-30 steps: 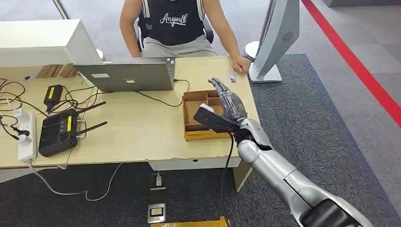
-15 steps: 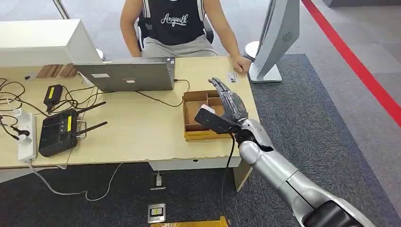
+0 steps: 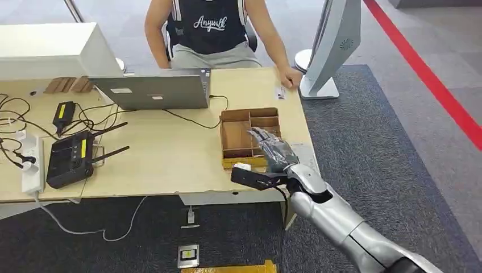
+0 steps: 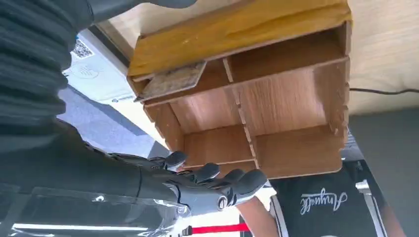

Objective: Pass the card to the sensor for recognition and then transmit it.

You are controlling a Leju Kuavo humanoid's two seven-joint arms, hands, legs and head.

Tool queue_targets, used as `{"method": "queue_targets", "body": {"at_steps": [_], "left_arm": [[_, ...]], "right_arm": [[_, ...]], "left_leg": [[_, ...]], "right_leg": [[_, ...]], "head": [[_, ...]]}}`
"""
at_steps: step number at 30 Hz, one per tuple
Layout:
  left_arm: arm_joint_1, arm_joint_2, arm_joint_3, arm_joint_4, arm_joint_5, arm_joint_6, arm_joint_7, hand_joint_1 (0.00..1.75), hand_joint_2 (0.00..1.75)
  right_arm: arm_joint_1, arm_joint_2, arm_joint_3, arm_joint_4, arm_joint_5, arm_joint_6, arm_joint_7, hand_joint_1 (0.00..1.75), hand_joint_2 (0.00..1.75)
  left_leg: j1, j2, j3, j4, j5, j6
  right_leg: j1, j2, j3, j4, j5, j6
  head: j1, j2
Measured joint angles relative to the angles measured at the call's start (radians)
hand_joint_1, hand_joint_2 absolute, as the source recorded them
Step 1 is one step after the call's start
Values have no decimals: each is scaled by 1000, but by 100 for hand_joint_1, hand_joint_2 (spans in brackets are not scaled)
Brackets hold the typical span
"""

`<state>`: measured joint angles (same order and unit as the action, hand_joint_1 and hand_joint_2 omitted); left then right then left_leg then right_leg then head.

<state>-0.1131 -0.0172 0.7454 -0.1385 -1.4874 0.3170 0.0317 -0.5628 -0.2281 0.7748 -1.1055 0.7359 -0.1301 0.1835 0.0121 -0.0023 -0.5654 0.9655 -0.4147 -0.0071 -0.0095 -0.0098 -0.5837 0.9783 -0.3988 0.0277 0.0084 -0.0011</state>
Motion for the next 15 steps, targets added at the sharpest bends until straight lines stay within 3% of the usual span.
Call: {"method": "queue_targets", "body": {"at_steps": [15], "left_arm": [[0, 0, 0, 0, 0, 0, 0, 0, 175]], "right_arm": [[6, -26, 34, -24, 5, 13, 2, 0, 175]], "left_leg": [[0, 0, 0, 0, 0, 0]], "right_leg": [[0, 0, 0, 0, 0, 0]], "head": [[0, 0]]}}
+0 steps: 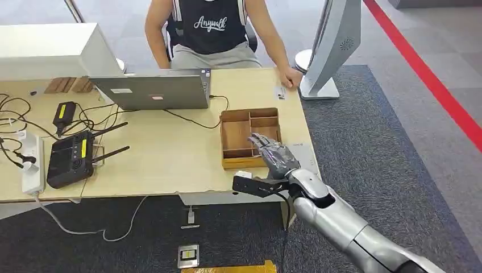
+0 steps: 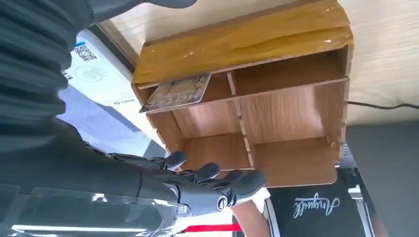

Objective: Pass the card to the sensor for recognition and then transmit it.

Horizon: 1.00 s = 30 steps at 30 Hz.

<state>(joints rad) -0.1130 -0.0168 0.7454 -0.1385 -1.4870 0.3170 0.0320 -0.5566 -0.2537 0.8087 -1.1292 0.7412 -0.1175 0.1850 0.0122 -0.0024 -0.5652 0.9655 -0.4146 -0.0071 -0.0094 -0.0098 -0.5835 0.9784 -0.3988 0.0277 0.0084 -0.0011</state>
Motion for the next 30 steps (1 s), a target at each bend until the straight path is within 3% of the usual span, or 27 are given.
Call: {"method": "queue_targets", "body": {"at_steps": [4, 12, 19, 23, 30], "left_arm": [[0, 0, 0, 0, 3, 0, 3, 0, 175], [0, 0, 0, 0, -3, 2, 3, 0, 175], [-1, -1, 0, 0, -13, 6, -1, 0, 175], [-1, -2, 0, 0, -16, 6, 1, 0, 175], [-1, -2, 0, 0, -16, 6, 3, 0, 175]], "right_arm": [[9, 0, 6, 0, 16, 33, -2, 0, 175], [20, 0, 11, 0, 27, 32, 0, 0, 175], [26, 10, 2, 13, 101, -117, 19, 0, 175], [17, 27, -12, 57, 98, -201, -1, 0, 175], [6, 54, -25, 124, 90, -227, -12, 0, 175]], "left_leg": [[0, 0, 0, 0, 0, 0], [0, 0, 0, 0, 0, 0], [0, 0, 0, 0, 0, 0], [0, 0, 0, 0, 0, 0], [0, 0, 0, 0, 0, 0]], "right_leg": [[0, 0, 0, 0, 0, 0], [0, 0, 0, 0, 0, 0], [0, 0, 0, 0, 0, 0], [0, 0, 0, 0, 0, 0], [0, 0, 0, 0, 0, 0]], "head": [[0, 0], [0, 0], [0, 0], [0, 0], [0, 0]]}}
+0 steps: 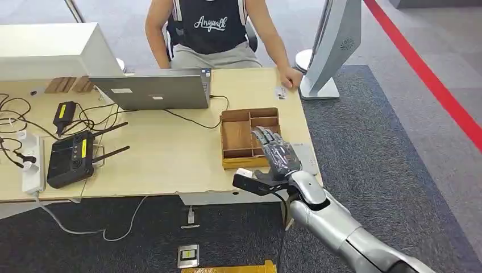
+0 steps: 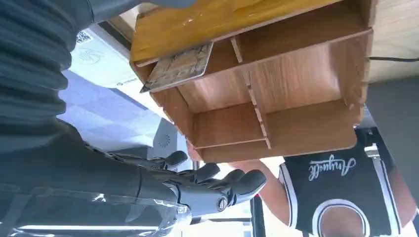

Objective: Pass the card to the sensor for recognition and then transmit it.

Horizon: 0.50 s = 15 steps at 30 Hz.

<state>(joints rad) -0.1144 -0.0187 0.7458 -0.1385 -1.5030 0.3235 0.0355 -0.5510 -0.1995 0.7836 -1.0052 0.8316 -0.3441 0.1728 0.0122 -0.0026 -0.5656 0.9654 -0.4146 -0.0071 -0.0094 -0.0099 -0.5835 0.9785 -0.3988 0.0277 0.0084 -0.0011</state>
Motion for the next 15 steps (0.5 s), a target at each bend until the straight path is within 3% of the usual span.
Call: {"method": "queue_targets", "body": {"at_steps": [15], "left_arm": [[0, 0, 0, 0, -11, -2, -18, 0, 175]], "right_arm": [[-4, 39, -8, 98, -11, -39, -11, 0, 175]], "left_leg": [[0, 0, 0, 0, 0, 0]], "right_leg": [[0, 0, 0, 0, 0, 0]], "head": [[0, 0]]}}
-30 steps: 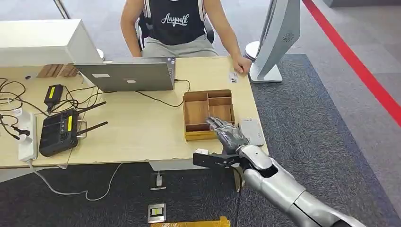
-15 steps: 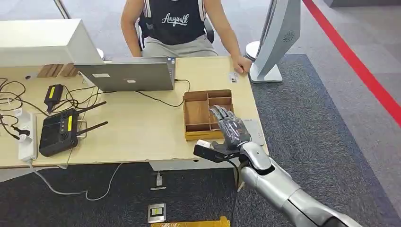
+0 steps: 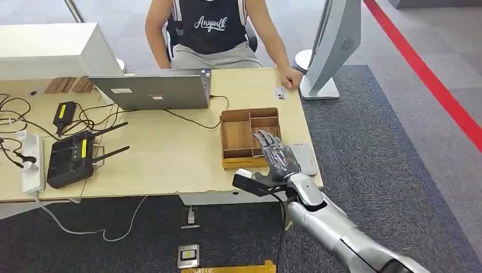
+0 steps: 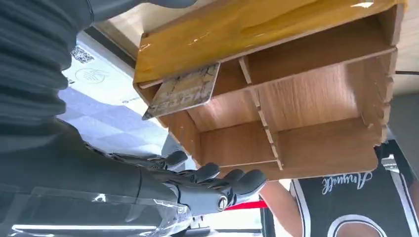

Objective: Pass the card to the sensor for recognition and then transmit it.

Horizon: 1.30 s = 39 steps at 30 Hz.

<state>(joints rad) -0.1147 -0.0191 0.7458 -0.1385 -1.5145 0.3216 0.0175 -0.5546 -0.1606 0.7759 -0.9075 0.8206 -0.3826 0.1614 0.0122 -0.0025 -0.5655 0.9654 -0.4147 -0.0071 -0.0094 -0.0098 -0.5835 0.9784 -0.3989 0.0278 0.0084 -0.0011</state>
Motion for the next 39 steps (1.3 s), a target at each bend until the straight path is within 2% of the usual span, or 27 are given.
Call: {"method": "queue_targets", "body": {"at_steps": [25, 33, 37, 39], "left_arm": [[0, 0, 0, 0, -4, -5, 2, 0, 175], [0, -1, 0, 0, -6, -4, 2, 0, 175], [0, -2, 0, 0, -14, -4, 4, 0, 175], [0, -3, 0, 0, -19, -4, 3, 0, 175]], "right_arm": [[-9, 11, -1, 57, 3, -2, 3, 0, 175], [-38, 23, -19, 99, -13, -65, -14, 0, 175], [-60, 39, -32, 133, -16, -151, -40, 0, 175], [-77, 45, -38, 148, -19, -159, -42, 0, 175]], "left_leg": [[0, 0, 0, 0, 0, 0], [0, 0, 0, 0, 0, 0], [0, 0, 0, 0, 0, 0], [0, 0, 0, 0, 0, 0]], "right_leg": [[0, 0, 0, 0, 0, 0], [0, 0, 0, 0, 0, 0], [0, 0, 0, 0, 0, 0], [0, 0, 0, 0, 0, 0]], "head": [[0, 0], [0, 0], [0, 0], [0, 0]]}}
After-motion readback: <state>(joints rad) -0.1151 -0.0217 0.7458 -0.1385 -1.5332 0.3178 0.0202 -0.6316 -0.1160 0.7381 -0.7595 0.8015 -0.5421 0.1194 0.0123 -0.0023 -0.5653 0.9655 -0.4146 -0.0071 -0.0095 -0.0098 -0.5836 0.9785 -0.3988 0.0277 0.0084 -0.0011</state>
